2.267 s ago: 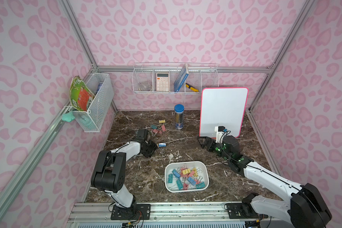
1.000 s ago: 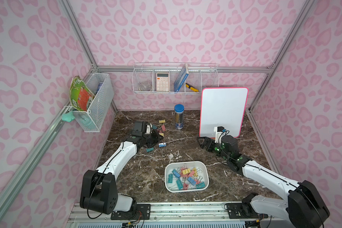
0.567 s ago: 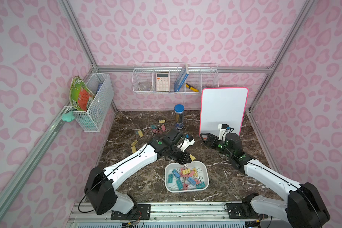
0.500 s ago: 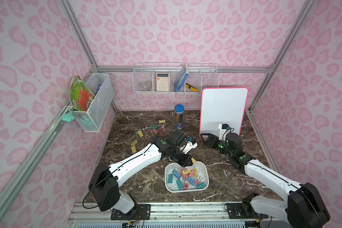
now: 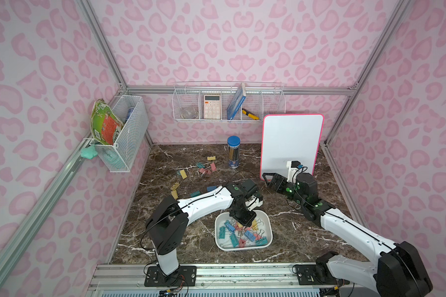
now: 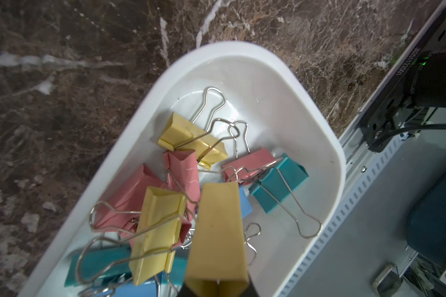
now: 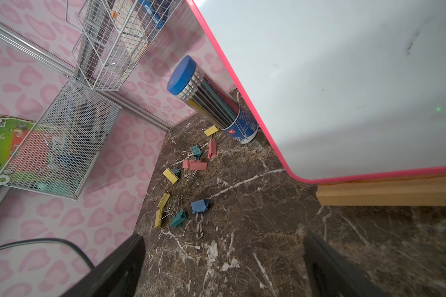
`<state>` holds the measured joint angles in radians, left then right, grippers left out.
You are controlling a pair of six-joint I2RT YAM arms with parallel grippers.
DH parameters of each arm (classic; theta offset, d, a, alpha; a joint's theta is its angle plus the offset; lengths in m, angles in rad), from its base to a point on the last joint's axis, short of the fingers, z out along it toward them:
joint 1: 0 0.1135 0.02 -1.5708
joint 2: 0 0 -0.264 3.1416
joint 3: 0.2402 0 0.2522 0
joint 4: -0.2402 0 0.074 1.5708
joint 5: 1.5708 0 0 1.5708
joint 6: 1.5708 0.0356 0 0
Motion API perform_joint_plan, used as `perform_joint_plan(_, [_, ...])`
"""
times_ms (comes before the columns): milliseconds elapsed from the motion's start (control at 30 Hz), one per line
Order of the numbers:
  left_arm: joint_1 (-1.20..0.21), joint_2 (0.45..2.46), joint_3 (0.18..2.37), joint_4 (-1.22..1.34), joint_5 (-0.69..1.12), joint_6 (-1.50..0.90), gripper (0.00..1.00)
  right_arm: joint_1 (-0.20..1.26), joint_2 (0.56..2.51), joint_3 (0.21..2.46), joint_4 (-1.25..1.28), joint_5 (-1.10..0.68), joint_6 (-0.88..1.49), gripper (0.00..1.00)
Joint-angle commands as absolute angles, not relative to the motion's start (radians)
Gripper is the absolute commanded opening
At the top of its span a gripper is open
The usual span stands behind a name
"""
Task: Put the binder clips in the storage box
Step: Place the binder clip in the storage box.
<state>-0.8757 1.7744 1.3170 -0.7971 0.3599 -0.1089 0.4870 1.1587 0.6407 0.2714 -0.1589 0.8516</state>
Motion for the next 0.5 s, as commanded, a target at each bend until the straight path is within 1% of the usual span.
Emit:
perform_joint_plan(0, [-0.871,1.729,1.315,-0.783,0.317,-0.134,0.23,0.488,1.154,0.650,0.268,-0.147,0.832,0.98])
perform_joint_plan(133, [-0.844,1.647,1.304,-0.746,0.354,-0.137,0.43,0.489,1.153,0.650,0.270,-0.149,0.830,0.98])
perform_joint_plan(167, [-0.834,1.628,1.301,-0.738,0.359,-0.138,0.46,0.490,1.153,0.650,0.270,-0.149,0.830,0.98])
perform_joint_plan(233, [-0.803,1.582,1.295,-0.720,0.362,-0.150,0.46,0.492,1.151,0.651,0.271,-0.150,0.828,0.98])
perform_joint_plan(333, [-0.715,1.505,1.260,-0.649,0.323,-0.215,0.43,0.500,1.145,0.652,0.266,-0.139,0.818,0.98])
perform_joint_plan(467, [-0.572,1.447,1.241,-0.619,0.130,-0.353,0.39,0.509,1.141,0.647,0.261,-0.129,0.814,0.98])
